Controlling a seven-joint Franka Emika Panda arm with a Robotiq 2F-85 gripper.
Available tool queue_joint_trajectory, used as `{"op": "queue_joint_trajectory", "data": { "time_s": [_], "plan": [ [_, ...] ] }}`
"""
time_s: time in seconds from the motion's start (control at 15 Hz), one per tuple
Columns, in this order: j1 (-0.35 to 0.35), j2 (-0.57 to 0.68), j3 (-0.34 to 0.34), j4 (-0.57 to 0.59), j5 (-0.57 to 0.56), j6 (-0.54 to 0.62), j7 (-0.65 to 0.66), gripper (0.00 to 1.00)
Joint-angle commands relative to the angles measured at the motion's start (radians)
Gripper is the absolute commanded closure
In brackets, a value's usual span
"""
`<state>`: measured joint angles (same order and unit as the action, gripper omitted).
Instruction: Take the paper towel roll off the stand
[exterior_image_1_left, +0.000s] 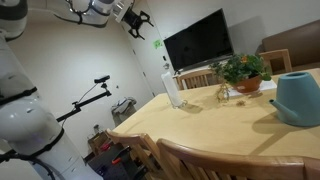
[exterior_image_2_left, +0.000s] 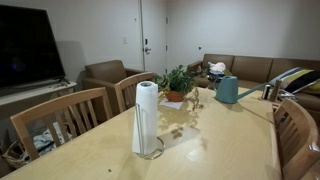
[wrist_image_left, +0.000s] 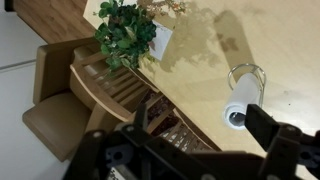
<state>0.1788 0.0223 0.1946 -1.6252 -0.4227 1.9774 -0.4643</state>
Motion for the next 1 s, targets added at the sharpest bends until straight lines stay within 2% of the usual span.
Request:
{"op": "queue_joint_trajectory", "data": {
  "time_s": [0.0, 0.07, 0.13, 0.53, 0.93],
  "plan": [
    [0.01, 0.108, 0.003, 0.136, 0.036, -0.124, -0.1, 0.0],
    [0.011, 0.117, 0.004, 0.15, 0.044, -0.158, -0.131, 0.0],
    [0.01, 0.075, 0.0, 0.076, 0.02, -0.086, -0.068, 0.0],
    [0.012, 0.106, -0.002, 0.114, 0.03, -0.12, -0.098, 0.0],
    [0.002, 0.258, 0.005, 0.17, 0.116, -0.073, -0.203, 0.0]
  ]
}}
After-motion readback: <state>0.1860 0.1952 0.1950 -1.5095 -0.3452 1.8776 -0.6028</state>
